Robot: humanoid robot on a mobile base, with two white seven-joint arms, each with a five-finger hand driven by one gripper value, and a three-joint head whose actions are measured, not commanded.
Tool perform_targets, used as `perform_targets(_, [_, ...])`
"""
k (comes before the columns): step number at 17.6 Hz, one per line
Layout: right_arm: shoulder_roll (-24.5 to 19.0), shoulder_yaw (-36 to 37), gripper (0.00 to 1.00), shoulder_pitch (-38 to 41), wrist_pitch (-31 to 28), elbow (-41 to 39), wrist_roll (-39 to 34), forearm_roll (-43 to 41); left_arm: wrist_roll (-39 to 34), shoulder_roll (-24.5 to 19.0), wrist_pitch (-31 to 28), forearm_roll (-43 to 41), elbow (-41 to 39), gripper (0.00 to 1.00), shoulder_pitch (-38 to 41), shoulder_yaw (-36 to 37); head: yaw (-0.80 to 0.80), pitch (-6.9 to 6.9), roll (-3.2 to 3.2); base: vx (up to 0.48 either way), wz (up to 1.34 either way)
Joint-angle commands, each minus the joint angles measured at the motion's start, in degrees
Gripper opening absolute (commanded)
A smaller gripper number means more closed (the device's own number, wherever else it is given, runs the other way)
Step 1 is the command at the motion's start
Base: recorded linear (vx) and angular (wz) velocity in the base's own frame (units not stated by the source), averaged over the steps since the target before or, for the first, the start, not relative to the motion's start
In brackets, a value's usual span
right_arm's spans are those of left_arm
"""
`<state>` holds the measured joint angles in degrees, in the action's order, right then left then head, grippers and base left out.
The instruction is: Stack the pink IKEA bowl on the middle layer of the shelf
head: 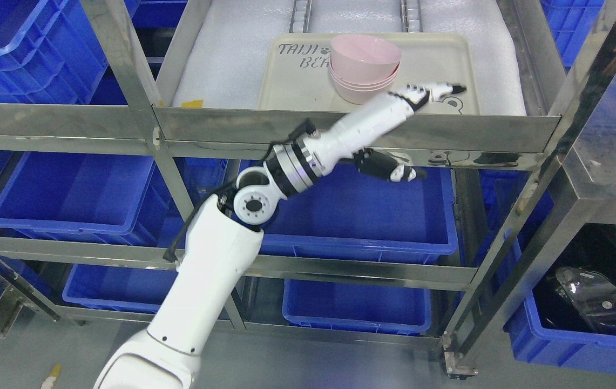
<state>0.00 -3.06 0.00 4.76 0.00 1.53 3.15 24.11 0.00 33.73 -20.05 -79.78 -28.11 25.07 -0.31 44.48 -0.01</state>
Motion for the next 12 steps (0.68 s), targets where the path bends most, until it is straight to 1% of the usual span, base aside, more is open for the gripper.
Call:
perform_targets(1, [1.0, 0.0, 1.0, 1.3, 0.0, -1.0, 0.0, 0.0, 0.1, -1.0, 5.8, -0.1, -8.4, 0.98, 19.6, 8.5, 0.0, 0.0, 0.0, 0.0, 0.0])
perform_targets(2, [1.0, 0.1, 1.0, 1.3, 0.0, -1.0, 0.0, 0.0, 0.1, -1.0, 6.7, -0.1, -8.3, 0.98, 23.0, 5.8, 0.0, 0.0, 0.0, 0.0, 0.0])
perform_targets(4, [1.0, 0.0, 1.0, 1.3, 0.0, -1.0, 0.0, 0.0, -0.3, -1.0, 7.3, 0.0, -7.3, 0.98, 27.2, 0.8, 0.0, 0.0, 0.0, 0.0, 0.0])
perform_targets(6, [1.0, 0.0, 1.0, 1.3, 0.0, -1.0, 0.0, 0.0, -2.3, -1.0, 7.6, 0.4, -3.5, 0.99, 30.2, -6.1, 0.0, 0.0, 0.0, 0.0, 0.0])
perform_targets(7, [1.0, 0.0, 1.0, 1.3, 0.0, -1.0, 0.0, 0.0, -4.9, -1.0, 7.3, 0.4, -1.4, 0.99, 30.8, -8.5, 0.0, 0.0, 0.0, 0.0, 0.0])
perform_targets(8, [1.0, 0.0, 1.0, 1.3, 0.0, -1.0, 0.0, 0.0, -10.7, -1.0, 6.8, 0.6, 2.0, 0.99, 31.2, -11.7, 0.0, 0.0, 0.0, 0.0, 0.0])
perform_targets(9, [1.0, 0.1, 1.0, 1.3, 0.0, -1.0, 0.0, -0.1, -14.6, -1.0, 5.6, 0.7, 3.6, 0.99, 31.4, -12.8, 0.0, 0.0, 0.0, 0.0, 0.0])
perform_targets(10, [1.0, 0.0, 1.0, 1.3, 0.0, -1.0, 0.0, 0.0, -17.9, -1.0, 2.3, 1.8, 4.2, 0.99, 31.8, -13.3, 0.0, 0.0, 0.0, 0.0, 0.0])
perform_targets(11, [1.0, 0.0, 1.0, 1.3, 0.0, -1.0, 0.0, 0.0, -19.6, -1.0, -2.0, 5.1, 4.2, 0.99, 32.1, -13.4, 0.0, 0.0, 0.0, 0.0, 0.0])
perform_targets(12, [1.0, 0.1, 1.0, 1.3, 0.0, -1.0, 0.0, 0.0, -20.1, -1.0, -6.1, 10.2, 4.2, 0.99, 32.2, -13.5, 0.0, 0.0, 0.0, 0.0, 0.0])
